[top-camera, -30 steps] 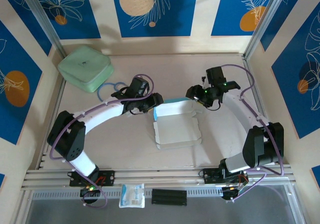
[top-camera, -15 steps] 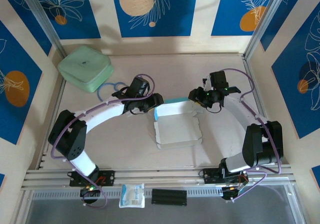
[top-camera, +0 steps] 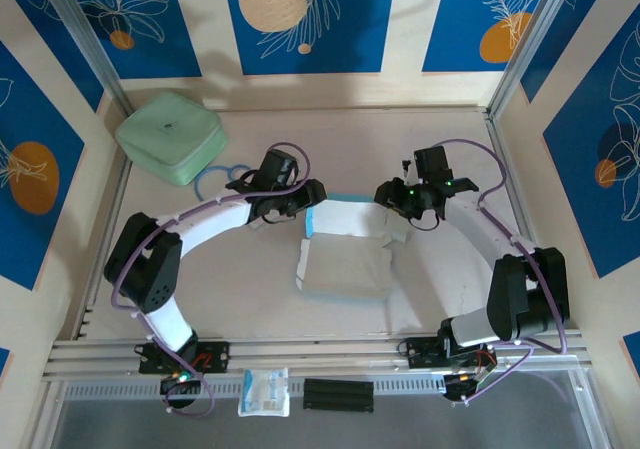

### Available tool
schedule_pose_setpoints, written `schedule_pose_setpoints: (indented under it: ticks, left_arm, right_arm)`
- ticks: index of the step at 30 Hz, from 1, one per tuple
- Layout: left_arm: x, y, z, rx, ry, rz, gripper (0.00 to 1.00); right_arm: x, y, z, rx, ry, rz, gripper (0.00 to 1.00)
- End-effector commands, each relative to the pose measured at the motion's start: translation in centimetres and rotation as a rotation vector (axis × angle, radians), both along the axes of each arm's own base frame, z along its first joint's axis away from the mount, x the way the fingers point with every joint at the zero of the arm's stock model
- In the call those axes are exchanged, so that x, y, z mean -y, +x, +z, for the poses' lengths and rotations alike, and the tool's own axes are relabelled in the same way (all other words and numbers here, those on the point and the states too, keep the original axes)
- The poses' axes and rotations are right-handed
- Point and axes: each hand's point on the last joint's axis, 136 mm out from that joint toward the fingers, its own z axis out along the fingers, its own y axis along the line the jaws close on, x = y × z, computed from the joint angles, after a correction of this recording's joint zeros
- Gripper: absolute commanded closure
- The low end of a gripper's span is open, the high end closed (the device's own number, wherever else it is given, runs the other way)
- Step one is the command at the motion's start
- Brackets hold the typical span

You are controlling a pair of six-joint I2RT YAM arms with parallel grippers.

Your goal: Fold the paper box

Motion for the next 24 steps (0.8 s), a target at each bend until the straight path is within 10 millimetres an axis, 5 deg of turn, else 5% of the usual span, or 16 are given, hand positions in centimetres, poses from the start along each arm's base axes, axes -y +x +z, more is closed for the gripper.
schedule_pose_setpoints:
  ticks: [1,16,24]
  left_arm:
    - [0.0,-0.2,-0.7,0.001,0.017,-0.03,0.44]
    - [-0.6,-0.7,1.3,0.093,-0.01,-0.044,0.44]
    - [-1.1,-2.5,1.1,0.076,-0.05,-0.046,0.44]
  right_arm:
    - [1.0,-1.3,0.5,-0.004,-0.054,-0.019,0.59]
    - [1.4,-5.9,3.3,0.006,0.006,-0.1,0.47]
    - [0.4,-11.2,-0.5,-0.142,-0.023,-0.127,0.47]
